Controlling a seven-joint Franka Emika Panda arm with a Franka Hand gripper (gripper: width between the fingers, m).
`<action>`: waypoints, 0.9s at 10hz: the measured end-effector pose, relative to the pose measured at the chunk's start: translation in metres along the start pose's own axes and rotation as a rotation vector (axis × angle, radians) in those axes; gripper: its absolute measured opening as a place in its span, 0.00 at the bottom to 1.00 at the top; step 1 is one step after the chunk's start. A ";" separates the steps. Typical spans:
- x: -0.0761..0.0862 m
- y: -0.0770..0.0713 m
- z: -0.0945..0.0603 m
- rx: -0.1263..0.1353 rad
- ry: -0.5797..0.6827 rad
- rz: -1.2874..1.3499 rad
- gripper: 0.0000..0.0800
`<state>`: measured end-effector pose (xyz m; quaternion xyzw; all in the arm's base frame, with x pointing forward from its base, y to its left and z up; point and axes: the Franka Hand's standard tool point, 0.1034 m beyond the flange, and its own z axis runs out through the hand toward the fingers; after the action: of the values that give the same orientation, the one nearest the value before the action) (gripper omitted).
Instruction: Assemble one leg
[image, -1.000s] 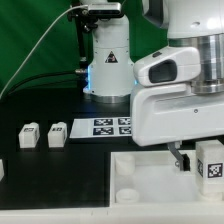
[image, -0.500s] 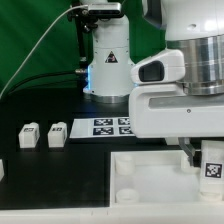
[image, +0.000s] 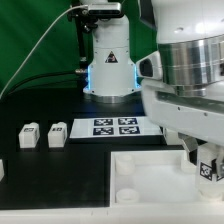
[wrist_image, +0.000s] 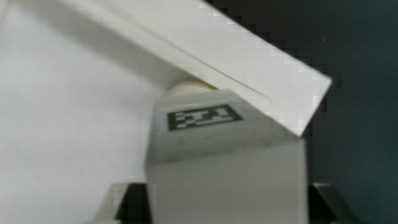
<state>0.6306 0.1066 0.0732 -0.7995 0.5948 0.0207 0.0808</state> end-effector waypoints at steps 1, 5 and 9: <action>0.001 0.001 0.000 0.008 -0.014 0.142 0.38; 0.002 0.004 0.001 0.032 -0.025 0.215 0.48; -0.007 0.000 -0.002 0.022 0.006 -0.295 0.80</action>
Offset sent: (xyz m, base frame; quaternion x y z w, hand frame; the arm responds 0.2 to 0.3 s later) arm 0.0000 0.0000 0.0000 0.0000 0.0000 0.0899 0.9960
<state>0.6284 0.1128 0.0760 -0.8774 0.4712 -0.0001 0.0900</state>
